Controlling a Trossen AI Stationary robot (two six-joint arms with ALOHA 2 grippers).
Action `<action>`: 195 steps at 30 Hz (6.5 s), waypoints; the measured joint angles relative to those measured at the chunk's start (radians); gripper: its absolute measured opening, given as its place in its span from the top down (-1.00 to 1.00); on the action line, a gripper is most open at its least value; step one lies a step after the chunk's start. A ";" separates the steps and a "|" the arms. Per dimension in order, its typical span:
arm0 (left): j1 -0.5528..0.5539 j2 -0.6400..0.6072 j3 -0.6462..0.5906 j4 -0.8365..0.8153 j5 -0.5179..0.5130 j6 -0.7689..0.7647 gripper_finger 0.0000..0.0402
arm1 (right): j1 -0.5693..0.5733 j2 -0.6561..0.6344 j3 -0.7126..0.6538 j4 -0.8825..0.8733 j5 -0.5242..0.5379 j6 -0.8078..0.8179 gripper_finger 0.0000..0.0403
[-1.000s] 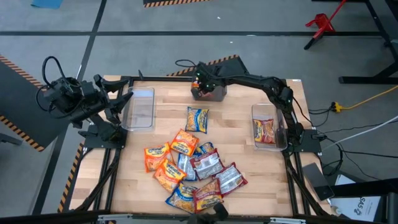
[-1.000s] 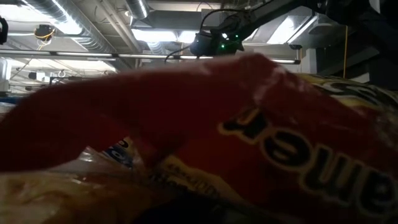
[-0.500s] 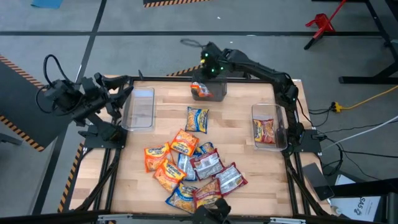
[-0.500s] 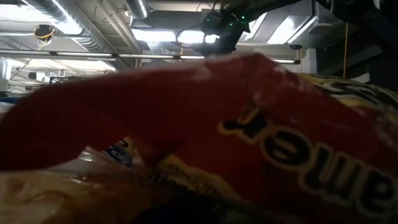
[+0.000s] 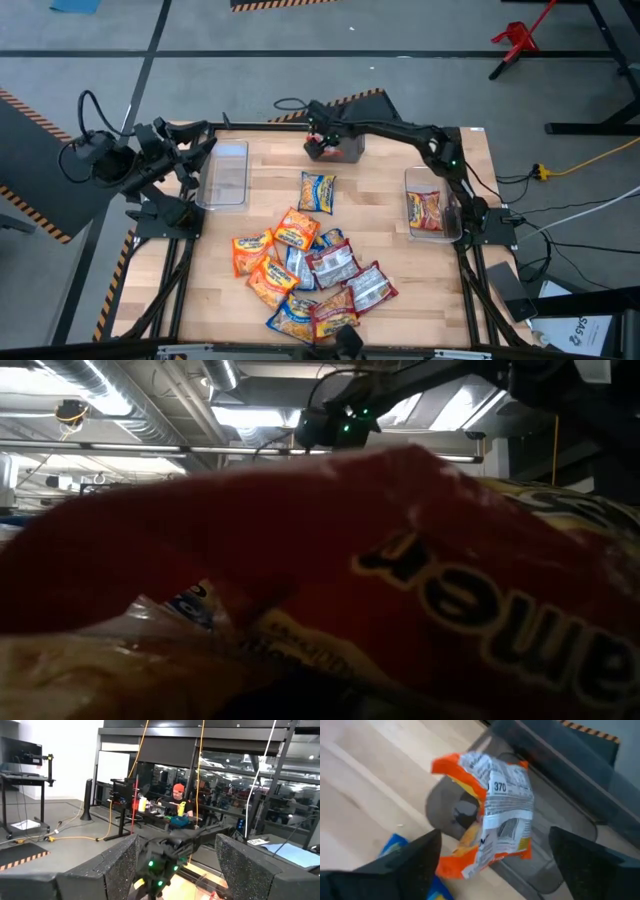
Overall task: Sort Maruchan noodles
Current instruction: Put the orange noodle pack into the black bin
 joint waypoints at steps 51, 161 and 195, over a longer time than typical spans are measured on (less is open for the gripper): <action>0.146 0.000 0.000 -0.005 0.283 -0.182 -0.29 | -0.167 -0.162 0.264 0.008 -0.654 0.132 1.00; 1.357 0.713 0.000 -0.025 1.608 -1.075 0.29 | -0.236 -0.435 0.289 -0.060 -0.768 -0.113 0.02; 1.341 0.724 0.294 -0.624 1.493 -0.969 0.30 | -0.222 -0.327 0.287 -0.231 -0.603 -0.165 0.02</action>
